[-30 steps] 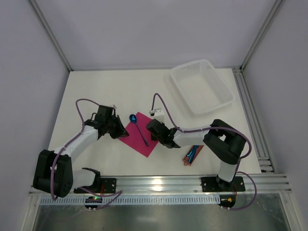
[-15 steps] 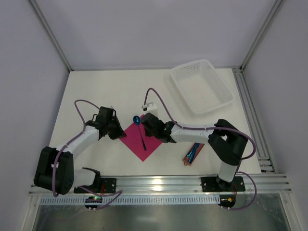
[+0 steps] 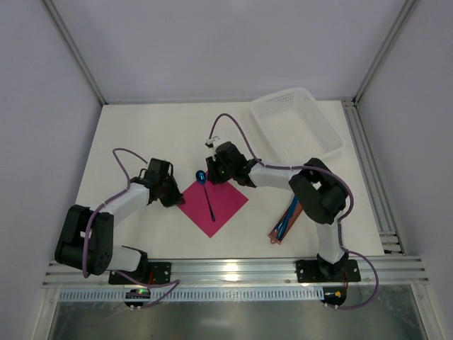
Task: Place the utensils on the paper napkin and roll it up
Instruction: Adjust the utensils on the napkin.
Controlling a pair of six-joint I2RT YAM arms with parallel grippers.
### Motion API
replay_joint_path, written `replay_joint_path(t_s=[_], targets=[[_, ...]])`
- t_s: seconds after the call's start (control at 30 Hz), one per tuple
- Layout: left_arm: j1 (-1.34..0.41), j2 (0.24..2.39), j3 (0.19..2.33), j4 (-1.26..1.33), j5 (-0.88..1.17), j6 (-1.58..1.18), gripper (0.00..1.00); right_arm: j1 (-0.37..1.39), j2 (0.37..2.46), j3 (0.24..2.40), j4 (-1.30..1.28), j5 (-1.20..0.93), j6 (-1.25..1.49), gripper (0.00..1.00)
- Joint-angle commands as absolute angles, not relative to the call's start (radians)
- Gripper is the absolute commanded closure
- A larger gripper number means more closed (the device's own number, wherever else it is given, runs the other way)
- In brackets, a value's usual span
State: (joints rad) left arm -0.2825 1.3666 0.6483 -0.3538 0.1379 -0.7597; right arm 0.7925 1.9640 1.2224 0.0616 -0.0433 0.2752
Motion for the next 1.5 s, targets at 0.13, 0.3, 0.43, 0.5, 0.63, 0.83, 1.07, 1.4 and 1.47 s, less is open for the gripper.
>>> replay_joint_path(t_s=[0.13, 0.3, 0.43, 0.5, 0.63, 0.83, 1.07, 1.4, 1.47], targets=[[-0.285, 1.401, 0.643, -0.307, 0.104, -0.772, 1.0, 0.773, 2.019, 1.308, 0.109, -0.179, 0.184, 0.64], [-0.284, 1.405, 0.638, -0.31, 0.1, -0.769, 1.0, 0.772, 2.058, 1.339, 0.107, -0.192, 0.163, 0.64], [-0.284, 1.413, 0.637, -0.314, 0.091, -0.767, 1.0, 0.77, 2.086, 1.38, 0.094, -0.18, 0.155, 0.63], [-0.285, 1.419, 0.635, -0.313, 0.089, -0.767, 1.0, 0.769, 2.094, 1.391, 0.089, -0.167, 0.153, 0.61], [-0.285, 1.424, 0.63, -0.313, 0.095, -0.769, 1.0, 0.762, 2.117, 1.42, 0.081, -0.166, 0.149, 0.6], [-0.285, 1.413, 0.634, -0.313, 0.098, -0.769, 1.0, 0.759, 2.141, 1.439, 0.083, -0.179, 0.147, 0.6], [-0.284, 1.413, 0.63, -0.311, 0.1, -0.773, 1.0, 0.758, 2.157, 1.445, 0.094, -0.187, 0.146, 0.65], [-0.285, 1.408, 0.615, -0.314, 0.089, -0.781, 1.0, 0.753, 2.141, 1.424, 0.13, -0.167, 0.167, 0.96], [-0.284, 1.401, 0.612, -0.319, 0.084, -0.782, 1.0, 0.752, 2.135, 1.42, 0.137, -0.149, 0.176, 0.96]])
